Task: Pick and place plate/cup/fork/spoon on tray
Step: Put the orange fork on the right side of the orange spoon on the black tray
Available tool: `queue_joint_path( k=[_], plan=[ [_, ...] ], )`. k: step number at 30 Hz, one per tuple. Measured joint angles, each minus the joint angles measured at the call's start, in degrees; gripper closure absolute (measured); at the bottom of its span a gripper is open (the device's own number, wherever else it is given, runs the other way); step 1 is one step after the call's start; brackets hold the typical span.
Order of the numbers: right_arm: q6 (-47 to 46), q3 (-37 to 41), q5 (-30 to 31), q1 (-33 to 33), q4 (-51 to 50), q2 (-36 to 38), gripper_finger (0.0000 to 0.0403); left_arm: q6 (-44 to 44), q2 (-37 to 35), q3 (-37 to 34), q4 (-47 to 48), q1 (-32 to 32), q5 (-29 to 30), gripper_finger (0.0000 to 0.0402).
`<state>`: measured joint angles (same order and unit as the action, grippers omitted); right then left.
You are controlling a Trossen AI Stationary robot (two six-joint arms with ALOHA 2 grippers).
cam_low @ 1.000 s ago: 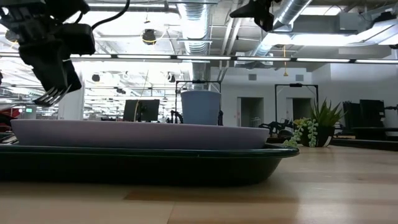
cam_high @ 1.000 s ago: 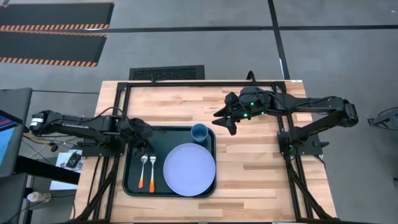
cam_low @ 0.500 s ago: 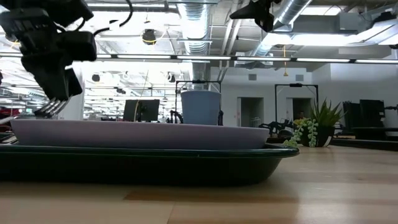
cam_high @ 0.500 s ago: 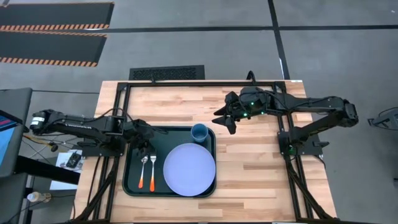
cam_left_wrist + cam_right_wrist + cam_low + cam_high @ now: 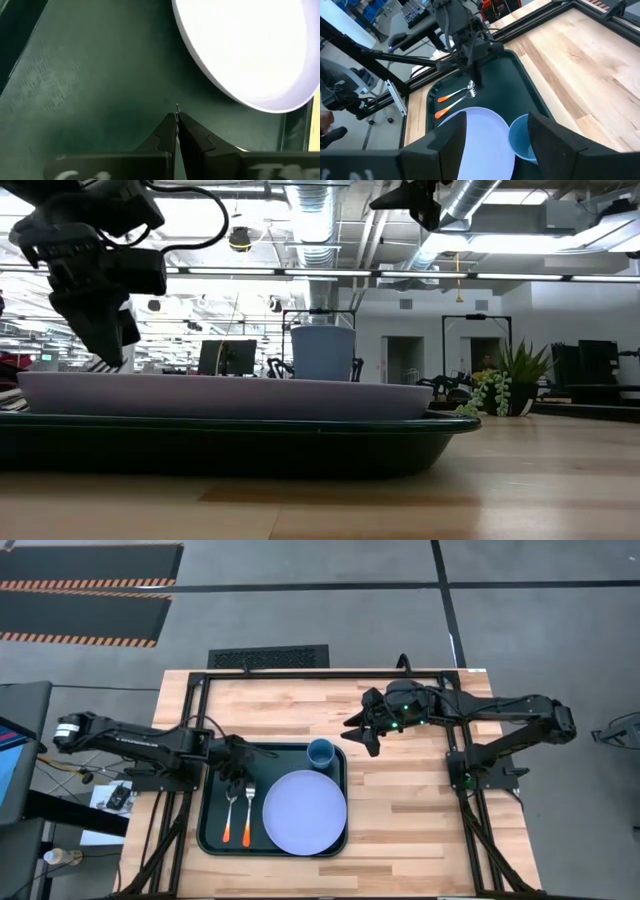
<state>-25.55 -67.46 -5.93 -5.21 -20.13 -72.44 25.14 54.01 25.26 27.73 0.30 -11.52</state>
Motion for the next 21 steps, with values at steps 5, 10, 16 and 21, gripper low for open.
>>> queue_joint_path(
  k=[5,10,16,21],
  plan=[
    [0.02,0.00,-0.02,0.00,-0.06,0.00,0.0171,-0.66,0.51,-0.02,-0.40,0.00,0.41,0.0401],
    [0.10,0.00,-0.02,0.00,-0.23,0.00,0.0171,-1.37,0.49,-0.07,-0.09,0.02,3.02,0.0401],
    [0.23,0.00,-0.02,0.00,-0.30,0.00,0.0171,-1.07,0.49,-0.07,-0.16,0.00,4.54,0.0401],
    [0.36,0.00,-0.02,0.00,-0.41,0.00,0.0171,1.20,0.47,-1.40,-0.78,0.02,5.49,0.0401]
  ],
)
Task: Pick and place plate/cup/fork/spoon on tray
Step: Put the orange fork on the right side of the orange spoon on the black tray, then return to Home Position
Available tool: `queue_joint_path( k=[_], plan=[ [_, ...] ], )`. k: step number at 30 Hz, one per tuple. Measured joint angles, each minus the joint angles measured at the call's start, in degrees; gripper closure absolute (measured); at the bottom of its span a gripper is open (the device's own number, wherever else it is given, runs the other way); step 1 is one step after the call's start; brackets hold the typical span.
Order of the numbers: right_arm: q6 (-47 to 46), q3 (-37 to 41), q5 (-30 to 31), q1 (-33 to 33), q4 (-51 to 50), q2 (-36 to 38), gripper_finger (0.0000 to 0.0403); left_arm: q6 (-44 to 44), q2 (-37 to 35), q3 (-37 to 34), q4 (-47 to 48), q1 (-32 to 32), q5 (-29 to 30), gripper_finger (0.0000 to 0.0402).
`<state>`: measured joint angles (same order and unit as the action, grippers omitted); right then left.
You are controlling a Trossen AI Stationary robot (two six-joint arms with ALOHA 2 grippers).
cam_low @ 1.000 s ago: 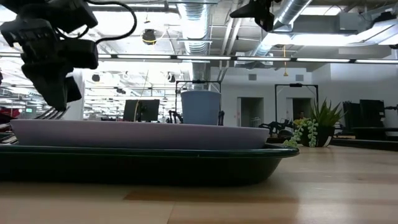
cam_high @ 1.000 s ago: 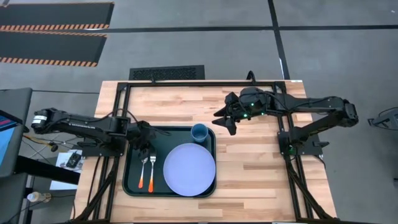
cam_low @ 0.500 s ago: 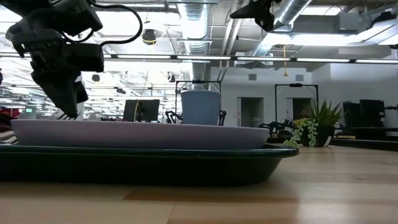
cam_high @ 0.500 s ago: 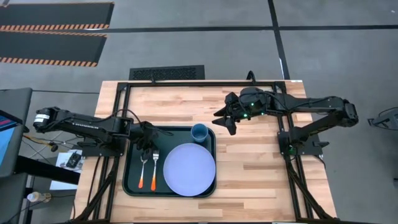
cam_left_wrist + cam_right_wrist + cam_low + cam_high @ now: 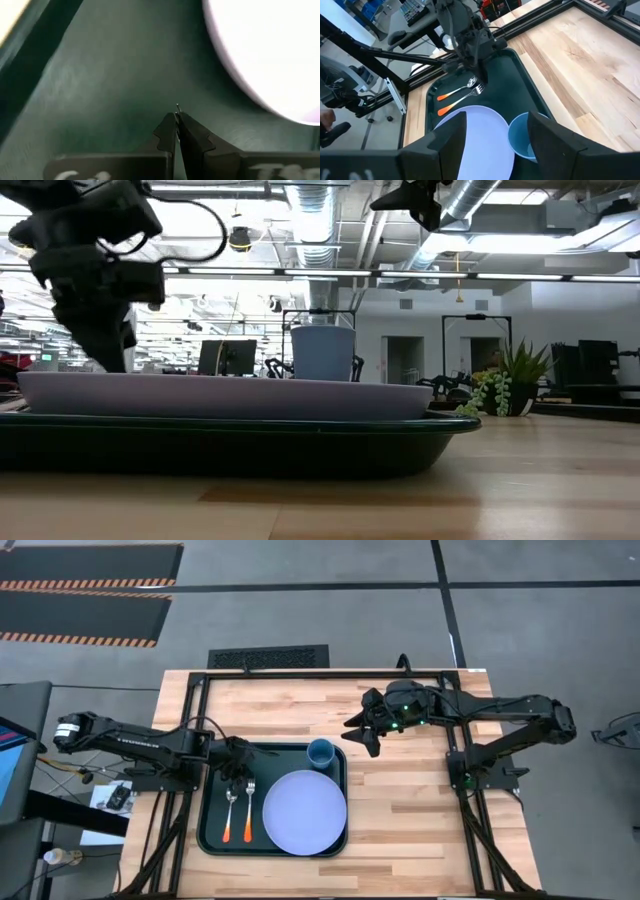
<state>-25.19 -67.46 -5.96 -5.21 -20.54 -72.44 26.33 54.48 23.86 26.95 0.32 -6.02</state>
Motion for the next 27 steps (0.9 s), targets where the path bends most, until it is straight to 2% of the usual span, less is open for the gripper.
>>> queue_joint_path(
  k=[5,14,27],
  plan=[
    [0.13,0.00,0.00,0.00,0.00,0.00,0.0171,4.19,0.00,-3.30,-2.24,-0.01,-0.23,0.0401],
    [0.20,0.00,-0.01,0.00,-0.01,0.00,0.0171,4.29,0.00,-3.54,-2.43,0.00,0.43,0.0395],
    [0.22,0.00,-0.04,0.00,0.00,0.00,0.0171,4.76,0.00,-3.54,-2.18,-0.02,0.48,0.0317]
  ],
)
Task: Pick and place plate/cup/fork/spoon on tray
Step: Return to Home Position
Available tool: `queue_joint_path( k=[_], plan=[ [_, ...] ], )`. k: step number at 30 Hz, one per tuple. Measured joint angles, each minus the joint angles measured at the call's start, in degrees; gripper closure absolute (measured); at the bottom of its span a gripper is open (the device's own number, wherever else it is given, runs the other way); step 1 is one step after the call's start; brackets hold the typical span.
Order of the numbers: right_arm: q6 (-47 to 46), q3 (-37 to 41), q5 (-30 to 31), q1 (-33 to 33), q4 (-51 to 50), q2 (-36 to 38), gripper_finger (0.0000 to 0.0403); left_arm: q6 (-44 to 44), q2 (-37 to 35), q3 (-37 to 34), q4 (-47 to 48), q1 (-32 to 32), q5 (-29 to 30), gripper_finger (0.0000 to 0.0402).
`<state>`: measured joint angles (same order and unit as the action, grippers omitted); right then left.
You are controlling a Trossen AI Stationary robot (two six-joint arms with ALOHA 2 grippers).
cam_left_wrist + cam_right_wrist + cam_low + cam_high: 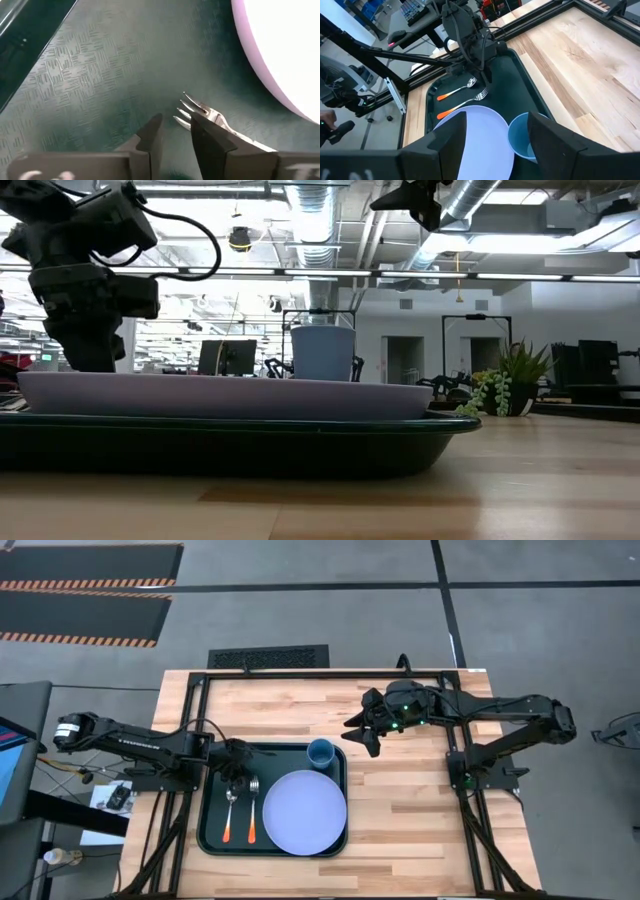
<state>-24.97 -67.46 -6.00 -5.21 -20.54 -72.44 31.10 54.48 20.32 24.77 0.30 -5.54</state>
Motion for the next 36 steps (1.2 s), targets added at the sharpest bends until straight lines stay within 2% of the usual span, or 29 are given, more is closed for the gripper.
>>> queue_joint_path(
  k=[7,11,15,17,20,22,24,26,28,31,36],
  plan=[
    [0.12,0.00,-0.15,-0.23,3.12,0.66,0.0171,7.07,-2.19,2.56,1.22,0.02,-0.94,0.0310],
    [1.49,-0.04,-0.20,-1.99,6.85,4.09,0.0171,10.84,-6.05,8.38,6.34,0.00,-1.16,0.0310],
    [4.02,-0.04,-0.11,-3.92,8.24,9.01,0.0171,13.24,-10.24,16.22,7.63,0.02,0.57,0.0310],
    [8.01,-0.07,-0.09,-3.95,7.63,12.48,0.0171,11.46,-11.83,20.81,7.11,0.02,1.49,0.0310],
    [12.19,-0.10,0.00,-3.97,2.48,17.92,0.0171,4.85,-13.61,27.49,7.27,0.00,6.54,0.0310],
    [14.78,0.21,2.58,-4.28,1.39,21.45,0.0171,3.13,-14.54,31.34,7.05,0.02,9.35,0.0310],
    [17.11,1.66,4.66,-4.41,1.83,25.12,0.0171,-3.34,-15.87,33.55,4.48,0.02,11.54,0.0310],
    [17.25,3.83,6.10,-5.35,3.38,28.54,0.0171,-9.28,-18.26,33.54,1.54,0.04,12.64,0.0310],
    [16.25,6.85,5.83,-6.74,6.14,32.18,0.0171,-11.35,-21.26,32.29,0.21,0.40,14.60,0.0310],
    [13.96,13.39,4.81,-7.68,10.78,37.32,0.0171,-10.92,-27.28,27.55,0.71,0.57,16.56,0.0310],
    [9.06,27.67,4.49,-7.57,22.46,46.13,0.0171,-8.19,-38.61,15.43,-4.89,0.50,13.48,0.0310]
  ],
)
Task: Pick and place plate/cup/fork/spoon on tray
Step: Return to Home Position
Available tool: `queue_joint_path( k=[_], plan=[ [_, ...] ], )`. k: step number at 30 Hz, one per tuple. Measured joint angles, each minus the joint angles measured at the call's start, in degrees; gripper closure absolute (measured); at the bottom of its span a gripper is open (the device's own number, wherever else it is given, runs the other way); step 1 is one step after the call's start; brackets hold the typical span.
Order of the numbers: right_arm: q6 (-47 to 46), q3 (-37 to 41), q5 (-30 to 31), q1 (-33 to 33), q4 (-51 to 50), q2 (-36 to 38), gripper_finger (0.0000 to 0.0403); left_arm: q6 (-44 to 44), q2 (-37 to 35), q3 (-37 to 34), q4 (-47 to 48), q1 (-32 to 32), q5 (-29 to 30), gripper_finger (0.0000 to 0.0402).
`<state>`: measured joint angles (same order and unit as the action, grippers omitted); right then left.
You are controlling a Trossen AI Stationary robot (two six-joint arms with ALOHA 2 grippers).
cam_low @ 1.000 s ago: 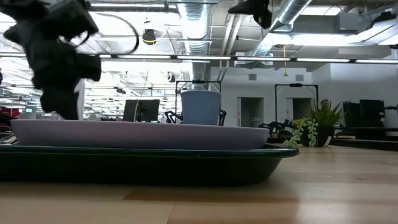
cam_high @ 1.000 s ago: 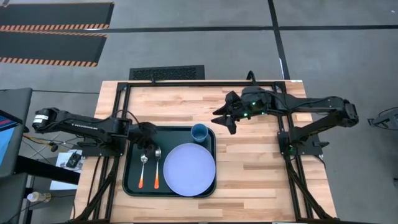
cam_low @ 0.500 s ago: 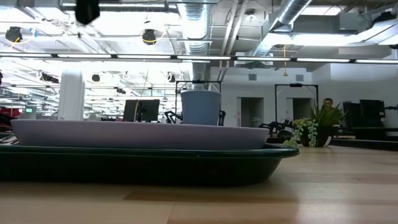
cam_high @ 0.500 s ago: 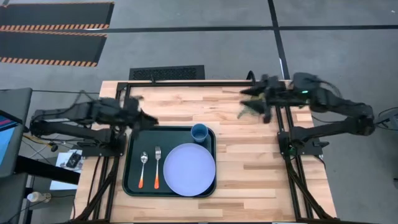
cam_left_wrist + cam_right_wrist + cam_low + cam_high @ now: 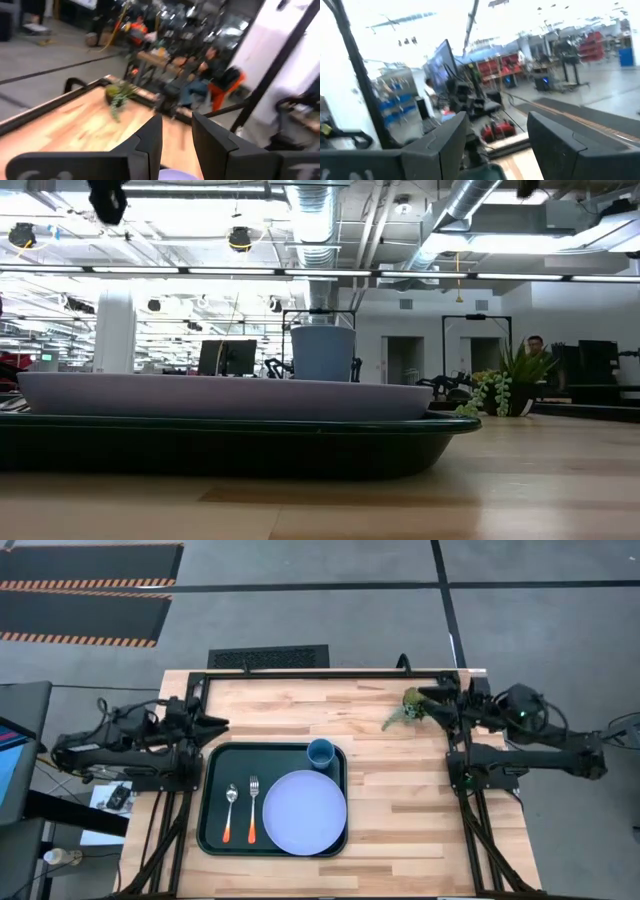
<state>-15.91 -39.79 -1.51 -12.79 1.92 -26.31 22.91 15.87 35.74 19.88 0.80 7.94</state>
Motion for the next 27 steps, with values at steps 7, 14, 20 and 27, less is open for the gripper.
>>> queue_joint_path(
  k=[7,14,20,27],
  plan=[
    [-4.00,15.67,0.01,2.85,10.04,8.68,0.0171,4.79,-14.64,-14.95,-6.35,0.00,-6.16,0.0310],
    [-5.58,27.30,3.57,6.26,19.49,12.40,0.0171,5.81,-13.97,-22.60,-9.65,0.00,-6.22,0.0310],
    [-4.99,35.87,3.14,8.13,27.61,14.93,0.0171,7.59,-15.00,-30.80,-18.89,-0.40,-8.80,0.0310],
    [-4.14,39.28,3.30,11.13,26.25,15.83,0.0171,8.64,-15.15,-35.06,-22.38,-0.55,-8.17,0.0310]
  ],
)
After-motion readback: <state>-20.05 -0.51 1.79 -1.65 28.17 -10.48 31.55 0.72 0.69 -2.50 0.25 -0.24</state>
